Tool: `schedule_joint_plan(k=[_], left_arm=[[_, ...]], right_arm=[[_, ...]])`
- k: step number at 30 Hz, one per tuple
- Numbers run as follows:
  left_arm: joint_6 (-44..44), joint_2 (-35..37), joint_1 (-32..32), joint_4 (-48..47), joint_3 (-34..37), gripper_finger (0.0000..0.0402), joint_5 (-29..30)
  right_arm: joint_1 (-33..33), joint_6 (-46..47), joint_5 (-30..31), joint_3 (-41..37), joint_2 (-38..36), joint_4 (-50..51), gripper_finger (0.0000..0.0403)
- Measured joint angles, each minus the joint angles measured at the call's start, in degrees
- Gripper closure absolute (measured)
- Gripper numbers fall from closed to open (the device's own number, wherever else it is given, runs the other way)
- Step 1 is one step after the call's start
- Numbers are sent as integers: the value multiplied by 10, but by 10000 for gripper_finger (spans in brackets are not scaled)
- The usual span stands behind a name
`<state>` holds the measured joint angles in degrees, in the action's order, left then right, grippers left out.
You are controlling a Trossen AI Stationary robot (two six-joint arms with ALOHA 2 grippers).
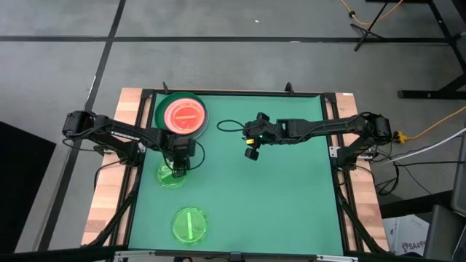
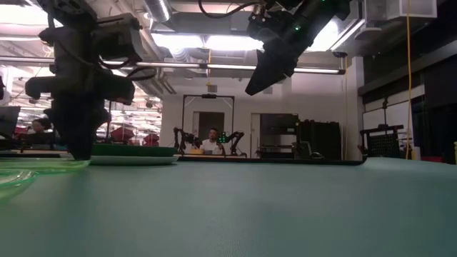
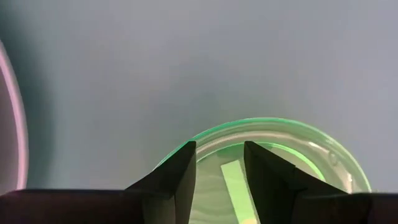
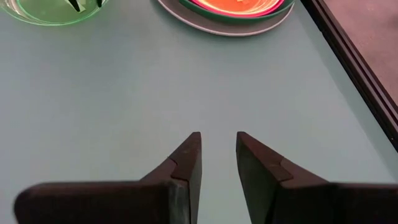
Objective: Stack plastic plates
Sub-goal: Stack the top green plate on top of the orange plate
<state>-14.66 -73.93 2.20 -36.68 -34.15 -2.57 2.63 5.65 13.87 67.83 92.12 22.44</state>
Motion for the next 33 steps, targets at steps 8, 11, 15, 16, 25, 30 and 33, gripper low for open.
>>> schedule_joint_plan(k=[8, 11, 15, 16, 25, 30, 33], left_arm=[[19, 0, 0, 13, -34, 273, 10], [61, 0, 0, 14, -50, 273, 27], [113, 0, 0, 6, -52, 273, 51], [126, 0, 2, -4, -52, 273, 52], [151, 0, 30, -60, -51, 273, 59], [182, 0, 49, -59, -51, 273, 45], [193, 0, 63, -58, -51, 273, 40]], right_arm=[[0, 0, 0, 0, 0, 0, 315], [0, 0, 0, 0, 0, 0, 315], [0, 0, 0, 0, 0, 0, 315], [0, 0, 0, 0, 0, 0, 315], [0, 0, 0, 0, 0, 0, 315], [0, 0, 0, 0, 0, 0, 315], [0, 0, 0, 0, 0, 0, 315]])
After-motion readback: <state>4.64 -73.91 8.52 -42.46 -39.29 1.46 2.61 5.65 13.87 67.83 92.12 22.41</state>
